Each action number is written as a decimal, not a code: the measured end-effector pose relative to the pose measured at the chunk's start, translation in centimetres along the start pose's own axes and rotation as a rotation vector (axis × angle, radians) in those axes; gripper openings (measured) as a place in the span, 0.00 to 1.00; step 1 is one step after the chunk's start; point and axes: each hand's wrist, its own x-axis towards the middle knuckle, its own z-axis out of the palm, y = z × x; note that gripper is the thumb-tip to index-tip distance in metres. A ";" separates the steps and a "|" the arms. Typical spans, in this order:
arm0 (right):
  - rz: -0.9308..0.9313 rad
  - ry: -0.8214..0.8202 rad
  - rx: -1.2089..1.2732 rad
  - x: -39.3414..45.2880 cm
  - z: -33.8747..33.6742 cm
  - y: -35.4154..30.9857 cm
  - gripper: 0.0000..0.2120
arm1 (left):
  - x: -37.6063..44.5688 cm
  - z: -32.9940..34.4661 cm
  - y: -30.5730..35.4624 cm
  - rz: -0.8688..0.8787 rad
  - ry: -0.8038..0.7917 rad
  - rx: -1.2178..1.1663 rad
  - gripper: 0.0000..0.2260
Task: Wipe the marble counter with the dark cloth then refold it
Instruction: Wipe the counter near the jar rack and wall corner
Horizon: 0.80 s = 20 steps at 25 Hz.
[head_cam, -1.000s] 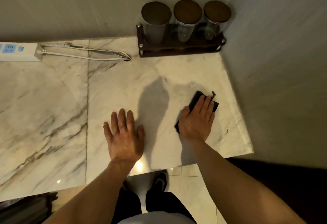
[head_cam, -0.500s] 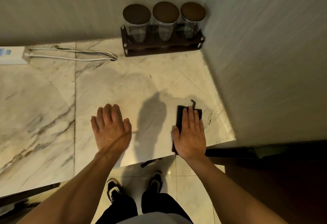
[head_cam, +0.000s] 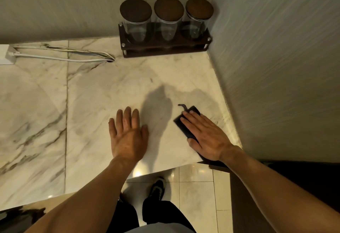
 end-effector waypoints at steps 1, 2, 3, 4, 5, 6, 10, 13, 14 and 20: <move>-0.008 -0.003 -0.005 0.7 -0.2 0.5 0.31 | 0.0 0.1 0.0 -0.003 -0.004 0.013 0.27; -0.013 -0.004 -0.008 1.5 -0.4 1.0 0.31 | 0.0 0.0 -0.1 0.000 -0.004 0.025 0.27; -0.014 -0.001 -0.006 2.4 -0.6 1.6 0.32 | 0.0 -0.1 -0.1 0.004 -0.002 0.034 0.27; -0.012 0.002 0.001 3.3 -1.0 2.1 0.32 | 0.0 -0.2 0.0 0.007 0.000 0.041 0.27; -0.005 0.006 0.009 4.3 -1.3 2.6 0.31 | 0.0 -0.3 0.1 0.005 -0.001 0.048 0.27; 0.008 0.014 0.018 5.3 -1.6 3.0 0.31 | 0.1 -0.4 0.2 -0.003 -0.005 0.056 0.27; 0.127 0.107 0.086 9.1 -2.9 4.3 0.30 | 0.3 -0.5 0.5 -0.029 -0.030 0.090 0.28; 0.208 0.123 0.122 12.1 -3.8 5.4 0.30 | 0.4 -0.4 0.5 -0.030 -0.054 0.118 0.28; 0.229 0.129 0.123 13.0 -4.0 5.7 0.30 | 0.4 -0.4 0.4 -0.032 -0.060 0.124 0.28; 0.388 0.203 0.135 17.1 -4.8 7.3 0.30 | 0.6 -0.3 0.4 -0.052 -0.093 0.137 0.29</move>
